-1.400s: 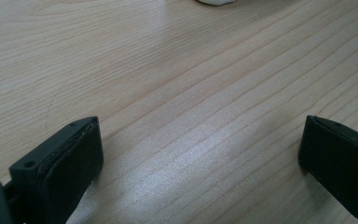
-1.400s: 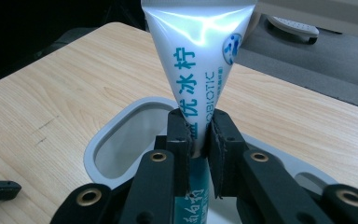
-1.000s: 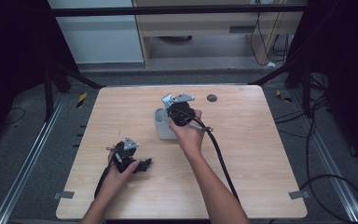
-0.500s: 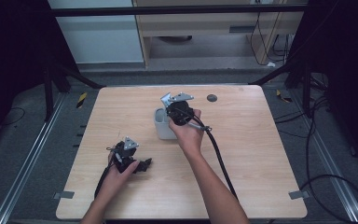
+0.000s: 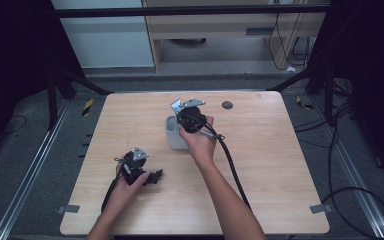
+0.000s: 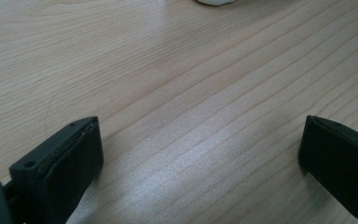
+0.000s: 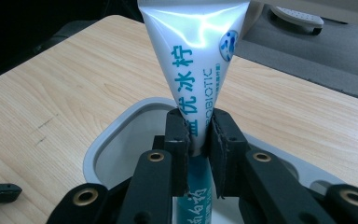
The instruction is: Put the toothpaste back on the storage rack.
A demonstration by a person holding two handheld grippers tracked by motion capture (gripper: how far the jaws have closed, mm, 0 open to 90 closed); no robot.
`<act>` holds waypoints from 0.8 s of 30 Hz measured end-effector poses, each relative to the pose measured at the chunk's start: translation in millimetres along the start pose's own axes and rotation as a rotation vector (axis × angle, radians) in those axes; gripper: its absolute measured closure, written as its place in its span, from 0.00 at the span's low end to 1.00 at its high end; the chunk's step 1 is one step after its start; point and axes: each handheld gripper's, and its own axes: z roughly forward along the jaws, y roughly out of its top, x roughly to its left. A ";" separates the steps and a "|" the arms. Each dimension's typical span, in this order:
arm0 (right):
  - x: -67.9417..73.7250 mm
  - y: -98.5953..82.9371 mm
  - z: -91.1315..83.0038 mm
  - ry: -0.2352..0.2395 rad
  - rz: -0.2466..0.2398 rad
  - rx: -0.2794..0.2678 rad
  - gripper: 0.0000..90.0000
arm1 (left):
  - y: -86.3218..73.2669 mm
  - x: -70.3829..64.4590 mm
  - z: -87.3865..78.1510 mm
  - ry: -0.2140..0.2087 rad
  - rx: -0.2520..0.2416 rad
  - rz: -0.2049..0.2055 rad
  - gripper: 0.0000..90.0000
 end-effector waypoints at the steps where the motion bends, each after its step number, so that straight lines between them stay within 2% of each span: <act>1: -0.1 0.3 0.1 0.002 0.005 0.003 0.87 | 0.0 0.0 0.0 0.000 0.000 0.000 0.00; 24: -2.6 1.9 -1.5 0.005 0.016 0.007 0.82 | 0.1 0.0 0.0 0.000 0.000 0.001 0.00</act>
